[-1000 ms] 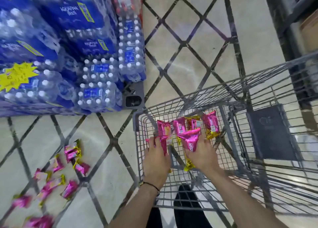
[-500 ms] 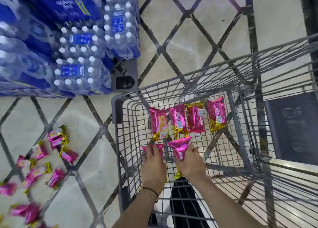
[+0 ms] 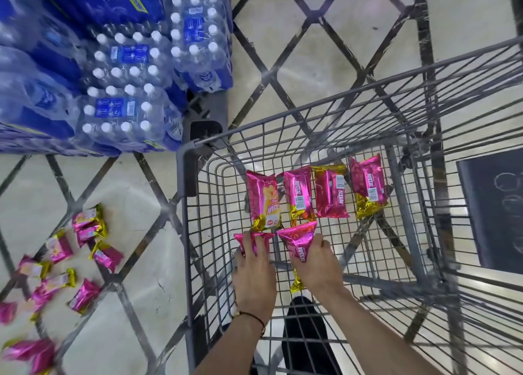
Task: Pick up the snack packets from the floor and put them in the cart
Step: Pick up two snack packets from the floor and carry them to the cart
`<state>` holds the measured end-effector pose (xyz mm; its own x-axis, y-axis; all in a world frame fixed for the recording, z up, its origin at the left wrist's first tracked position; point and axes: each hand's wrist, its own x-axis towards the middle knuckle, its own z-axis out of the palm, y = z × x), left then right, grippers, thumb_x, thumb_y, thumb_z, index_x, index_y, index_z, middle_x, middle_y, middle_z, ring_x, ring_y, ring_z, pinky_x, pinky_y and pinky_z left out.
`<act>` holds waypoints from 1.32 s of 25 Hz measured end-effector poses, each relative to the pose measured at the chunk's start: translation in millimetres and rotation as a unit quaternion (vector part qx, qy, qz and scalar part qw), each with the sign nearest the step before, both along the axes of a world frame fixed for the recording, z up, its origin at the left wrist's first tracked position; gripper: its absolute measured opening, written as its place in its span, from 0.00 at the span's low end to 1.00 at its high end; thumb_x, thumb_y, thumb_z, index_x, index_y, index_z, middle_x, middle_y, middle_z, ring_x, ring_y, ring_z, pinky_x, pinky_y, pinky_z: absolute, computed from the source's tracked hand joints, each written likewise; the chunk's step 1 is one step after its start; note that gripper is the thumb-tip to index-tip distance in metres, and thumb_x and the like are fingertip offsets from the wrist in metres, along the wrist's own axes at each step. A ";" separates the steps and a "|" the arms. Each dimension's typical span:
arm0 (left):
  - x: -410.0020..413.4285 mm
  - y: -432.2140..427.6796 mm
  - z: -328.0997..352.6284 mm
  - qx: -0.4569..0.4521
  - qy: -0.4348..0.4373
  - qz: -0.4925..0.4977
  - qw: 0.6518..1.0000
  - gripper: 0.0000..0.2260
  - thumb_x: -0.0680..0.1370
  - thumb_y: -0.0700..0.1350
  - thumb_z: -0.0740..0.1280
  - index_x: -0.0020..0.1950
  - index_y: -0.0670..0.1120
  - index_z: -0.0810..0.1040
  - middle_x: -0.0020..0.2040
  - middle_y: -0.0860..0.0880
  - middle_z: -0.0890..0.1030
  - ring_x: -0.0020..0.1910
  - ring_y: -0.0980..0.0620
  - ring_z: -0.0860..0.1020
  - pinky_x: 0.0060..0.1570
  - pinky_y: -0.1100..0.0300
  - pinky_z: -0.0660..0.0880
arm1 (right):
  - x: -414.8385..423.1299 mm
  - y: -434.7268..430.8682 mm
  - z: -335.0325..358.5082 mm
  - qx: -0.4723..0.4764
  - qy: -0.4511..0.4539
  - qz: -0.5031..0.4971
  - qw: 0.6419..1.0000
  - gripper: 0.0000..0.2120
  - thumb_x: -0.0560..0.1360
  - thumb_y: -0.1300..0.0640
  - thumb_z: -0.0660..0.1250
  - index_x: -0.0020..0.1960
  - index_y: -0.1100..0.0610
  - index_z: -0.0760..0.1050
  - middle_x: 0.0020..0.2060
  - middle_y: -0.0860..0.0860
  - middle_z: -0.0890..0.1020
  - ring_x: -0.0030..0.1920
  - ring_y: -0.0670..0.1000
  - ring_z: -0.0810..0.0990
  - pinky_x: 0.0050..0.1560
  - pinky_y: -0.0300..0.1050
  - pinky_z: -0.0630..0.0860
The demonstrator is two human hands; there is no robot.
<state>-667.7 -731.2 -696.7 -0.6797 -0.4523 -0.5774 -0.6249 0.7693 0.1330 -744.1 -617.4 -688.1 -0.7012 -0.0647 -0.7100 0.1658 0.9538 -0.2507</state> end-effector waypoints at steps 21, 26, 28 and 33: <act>-51.5 -71.6 305.3 -0.098 0.223 -0.051 0.969 0.26 0.79 0.56 0.64 0.75 0.50 0.64 0.77 0.48 0.65 0.70 0.45 0.68 0.64 0.48 0.74 | -84.4 -18.0 300.9 -0.102 0.251 0.225 0.936 0.21 0.83 0.49 0.57 0.72 0.57 0.65 0.69 0.56 0.71 0.68 0.55 0.70 0.65 0.53 0.74; -16.4 -129.6 412.9 -0.192 0.274 0.000 0.942 0.26 0.75 0.57 0.67 0.71 0.50 0.70 0.72 0.48 0.71 0.67 0.44 0.70 0.56 0.44 0.76 | -89.7 -86.5 419.2 -0.139 0.383 0.359 0.840 0.23 0.81 0.49 0.57 0.73 0.57 0.63 0.66 0.56 0.72 0.66 0.58 0.70 0.61 0.55 0.74; 10.5 -151.4 446.8 -0.223 0.286 0.042 0.931 0.26 0.74 0.56 0.67 0.70 0.50 0.70 0.72 0.49 0.70 0.68 0.43 0.70 0.56 0.45 0.75 | -78.2 -122.4 449.6 -0.153 0.409 0.398 0.807 0.25 0.79 0.48 0.59 0.74 0.57 0.63 0.66 0.56 0.73 0.66 0.59 0.70 0.61 0.56 0.73; 119.3 -201.4 509.3 -0.308 0.300 0.137 0.892 0.27 0.74 0.59 0.62 0.71 0.49 0.72 0.71 0.47 0.73 0.69 0.43 0.71 0.58 0.46 0.73 | -0.8 -213.9 511.6 -0.203 0.450 0.477 0.727 0.28 0.79 0.46 0.61 0.75 0.57 0.65 0.69 0.56 0.71 0.71 0.61 0.66 0.65 0.58 0.71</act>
<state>-548.4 -932.6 -187.4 -0.5984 -0.7547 0.2690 -0.7593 0.6413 0.1102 -744.9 -831.3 -176.5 -0.3692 -0.9023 0.2225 -0.9279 0.3447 -0.1419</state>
